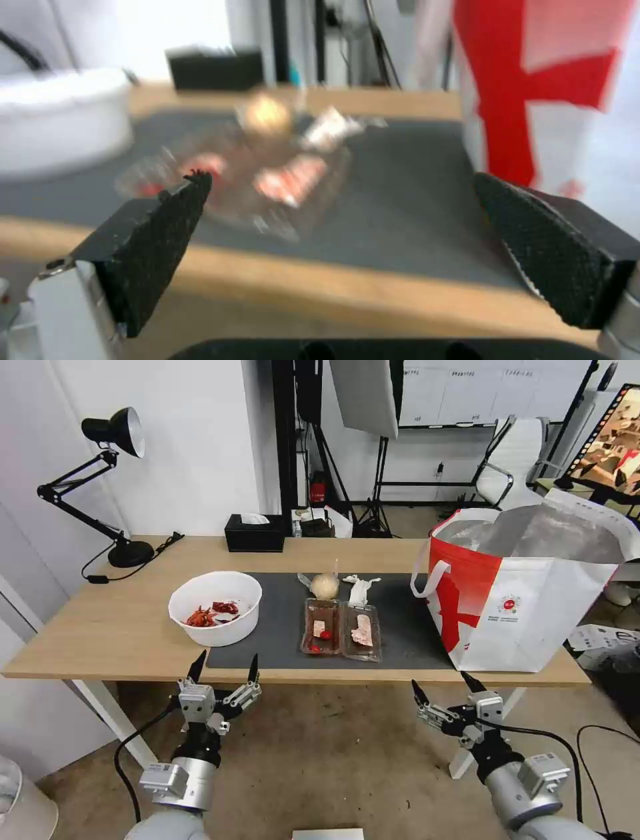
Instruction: Pick up the trash from the table and place it into the takeout bag.
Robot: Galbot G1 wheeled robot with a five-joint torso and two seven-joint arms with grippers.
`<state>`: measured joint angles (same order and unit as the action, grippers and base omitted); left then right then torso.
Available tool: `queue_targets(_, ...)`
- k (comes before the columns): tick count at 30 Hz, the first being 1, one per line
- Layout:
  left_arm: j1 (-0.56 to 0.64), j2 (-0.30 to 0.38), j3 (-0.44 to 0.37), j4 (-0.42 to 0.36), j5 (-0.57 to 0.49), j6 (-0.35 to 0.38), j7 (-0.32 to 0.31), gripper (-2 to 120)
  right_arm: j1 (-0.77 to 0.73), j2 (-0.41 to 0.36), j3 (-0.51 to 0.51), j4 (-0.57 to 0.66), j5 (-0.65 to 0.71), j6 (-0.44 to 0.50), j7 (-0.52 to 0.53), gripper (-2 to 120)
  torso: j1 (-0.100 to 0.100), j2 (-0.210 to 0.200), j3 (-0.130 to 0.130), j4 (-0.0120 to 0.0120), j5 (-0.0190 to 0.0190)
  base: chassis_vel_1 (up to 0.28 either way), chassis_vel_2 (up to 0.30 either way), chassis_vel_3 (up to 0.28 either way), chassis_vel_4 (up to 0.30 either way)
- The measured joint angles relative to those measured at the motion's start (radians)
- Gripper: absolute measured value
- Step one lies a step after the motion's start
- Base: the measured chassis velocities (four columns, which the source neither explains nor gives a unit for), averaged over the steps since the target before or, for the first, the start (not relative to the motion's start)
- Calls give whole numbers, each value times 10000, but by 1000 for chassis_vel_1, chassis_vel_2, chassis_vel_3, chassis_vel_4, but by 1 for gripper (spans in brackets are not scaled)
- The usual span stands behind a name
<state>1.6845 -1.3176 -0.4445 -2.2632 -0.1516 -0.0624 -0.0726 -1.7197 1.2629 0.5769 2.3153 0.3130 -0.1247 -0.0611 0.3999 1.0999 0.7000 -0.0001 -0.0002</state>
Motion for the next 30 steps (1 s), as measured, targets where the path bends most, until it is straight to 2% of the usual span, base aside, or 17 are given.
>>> queue_targets(1,0,0,0,0,0,0,0,100,0,0,0,0,0,0,0,100,0,0,0,0,0,0,0,0,0)
queue_targets(4,184,164,-150,9,-278,309,303,100,712,-209,-752,-479,1288,524,388,100,0,0,0,2,1,0,0,0,0)
queue_targets(9,359,236,-295,-31,-306,415,425,100,1180,-228,-1565,-793,2532,550,856,100,0,0,0,2,1,0,0,0,0)
queue_targets(12,545,278,-465,-133,-292,512,450,100,1697,-69,-2647,-883,4332,315,1580,100,0,0,-1,2,1,0,0,0,0)
queue_targets(13,545,278,-465,-133,-292,512,450,100,1697,-69,-2647,-883,4332,315,1580,100,0,0,-1,2,1,0,0,0,0)
queue_targets(16,775,325,-645,-228,-281,572,454,100,2579,337,-3497,-755,7166,46,3011,100,0,0,-1,2,0,0,0,0,0)
queue_targets(18,807,334,-674,-238,-281,574,454,100,2790,441,-3597,-750,7606,18,3302,100,0,0,-1,3,0,0,0,0,0)
queue_targets(20,917,372,-833,-257,-296,576,439,100,3657,829,-3908,-880,8957,-102,4504,100,1,0,-1,3,-1,0,0,0,0)
queue_targets(21,917,372,-833,-257,-296,576,439,100,3657,829,-3908,-880,8957,-102,4504,100,1,0,-1,3,-1,0,0,0,0)
queue_targets(24,1040,309,-923,-290,-294,577,402,100,4345,1133,-4199,-1409,9827,-110,5498,100,1,0,-1,2,0,0,0,0,0)
queue_targets(30,1238,170,-1033,-306,-237,544,372,100,5034,1635,-4495,-2327,10185,-66,6179,100,1,0,0,2,0,0,0,0,0)
